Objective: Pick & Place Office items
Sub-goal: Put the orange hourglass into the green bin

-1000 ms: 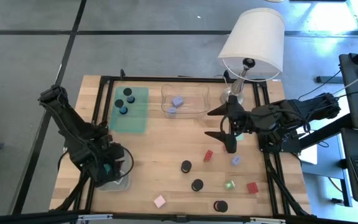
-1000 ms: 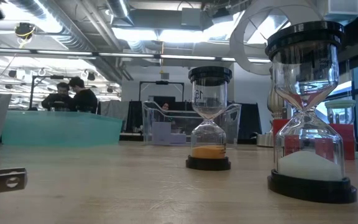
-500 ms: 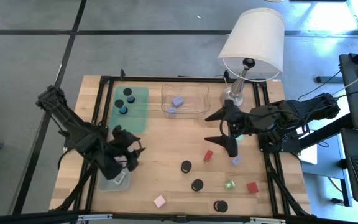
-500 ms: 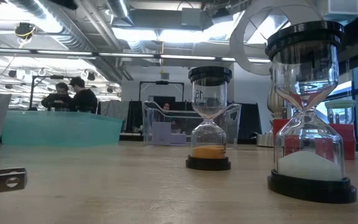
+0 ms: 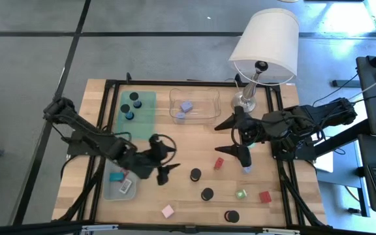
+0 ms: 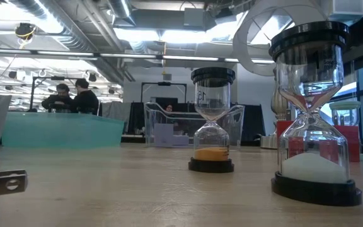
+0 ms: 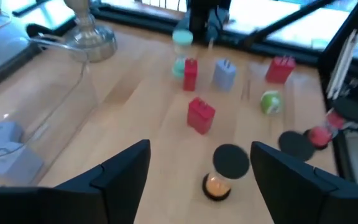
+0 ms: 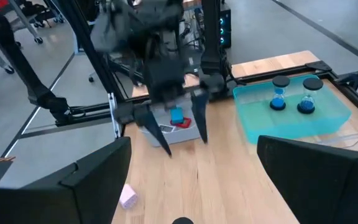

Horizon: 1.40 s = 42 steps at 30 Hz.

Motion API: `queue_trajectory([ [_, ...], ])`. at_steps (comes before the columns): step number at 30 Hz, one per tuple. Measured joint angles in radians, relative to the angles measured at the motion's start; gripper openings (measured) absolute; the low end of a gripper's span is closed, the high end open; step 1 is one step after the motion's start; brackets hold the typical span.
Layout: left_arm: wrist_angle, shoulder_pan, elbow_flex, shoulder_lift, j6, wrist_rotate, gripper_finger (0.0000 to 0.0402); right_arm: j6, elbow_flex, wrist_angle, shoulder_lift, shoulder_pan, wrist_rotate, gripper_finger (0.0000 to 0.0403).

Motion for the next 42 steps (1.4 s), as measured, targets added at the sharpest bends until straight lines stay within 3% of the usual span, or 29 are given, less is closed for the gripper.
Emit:
queue_trajectory([
  [5,0.05,0.07,0.0,0.114,0.068,0.091,0.0281,0.0,0.0,0.0,0.0,0.0,0.0,0.0351],
  [13,0.347,0.127,0.0,0.285,0.215,0.351,0.0281,-0.001,0.0,0.0,0.0,0.0,0.0,0.0351],
  [20,0.429,0.124,0.0,0.332,0.311,0.302,0.0281,-0.001,0.0,0.0,0.0,0.0,0.0,0.0351],
  [26,0.47,0.125,0.0,0.366,0.327,0.368,0.0284,-0.002,0.0,0.0,0.0,0.0,0.0,0.0351],
  [32,0.457,0.125,0.0,0.369,0.346,0.376,0.0323,-0.002,0.0,-0.001,0.0,0.0,0.0,0.0351],
  [37,0.459,0.141,0.0,0.394,0.376,0.452,0.0358,-0.002,0.0,0.0,0.0,0.0,0.0,0.0351],
  [42,0.479,0.152,0.0,0.434,0.363,0.483,0.0367,-0.002,0.0,0.0,0.0,0.0,0.0,0.0351],
])
